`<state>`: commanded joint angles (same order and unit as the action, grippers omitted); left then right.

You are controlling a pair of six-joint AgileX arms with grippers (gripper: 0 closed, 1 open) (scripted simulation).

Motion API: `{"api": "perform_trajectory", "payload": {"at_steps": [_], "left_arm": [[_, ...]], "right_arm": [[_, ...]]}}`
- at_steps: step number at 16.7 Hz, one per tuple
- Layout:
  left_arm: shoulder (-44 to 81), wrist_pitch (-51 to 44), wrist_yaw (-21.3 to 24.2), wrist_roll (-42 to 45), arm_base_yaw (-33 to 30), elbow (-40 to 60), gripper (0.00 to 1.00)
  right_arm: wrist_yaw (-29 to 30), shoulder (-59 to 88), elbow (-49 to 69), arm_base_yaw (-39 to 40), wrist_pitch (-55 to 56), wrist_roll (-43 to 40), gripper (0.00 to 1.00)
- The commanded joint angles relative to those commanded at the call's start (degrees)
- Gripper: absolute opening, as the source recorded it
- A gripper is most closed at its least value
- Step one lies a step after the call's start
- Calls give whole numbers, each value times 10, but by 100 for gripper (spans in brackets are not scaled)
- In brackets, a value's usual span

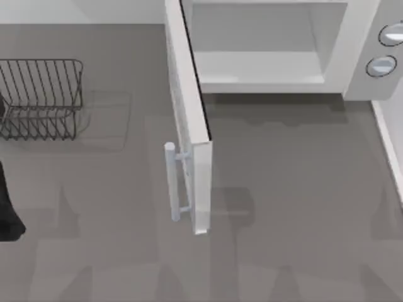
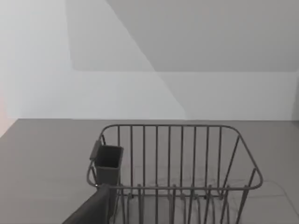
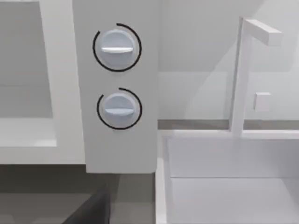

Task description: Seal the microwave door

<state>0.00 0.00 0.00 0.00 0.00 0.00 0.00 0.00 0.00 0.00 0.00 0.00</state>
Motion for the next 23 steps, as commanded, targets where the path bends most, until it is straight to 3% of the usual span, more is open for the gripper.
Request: {"api": "perform_trajectory", "payload": {"at_steps": [4,9,23], "left_arm": [[15,-12,4,8,-3,17,100],[136,-111,33,72,-29,152,100],[766,-629,188,404,-165,858,100]], "right_arm": [[0,0,0,0,0,0,100],[0,0,0,0,0,0,100],[0,0,0,0,0,0,100]]}}
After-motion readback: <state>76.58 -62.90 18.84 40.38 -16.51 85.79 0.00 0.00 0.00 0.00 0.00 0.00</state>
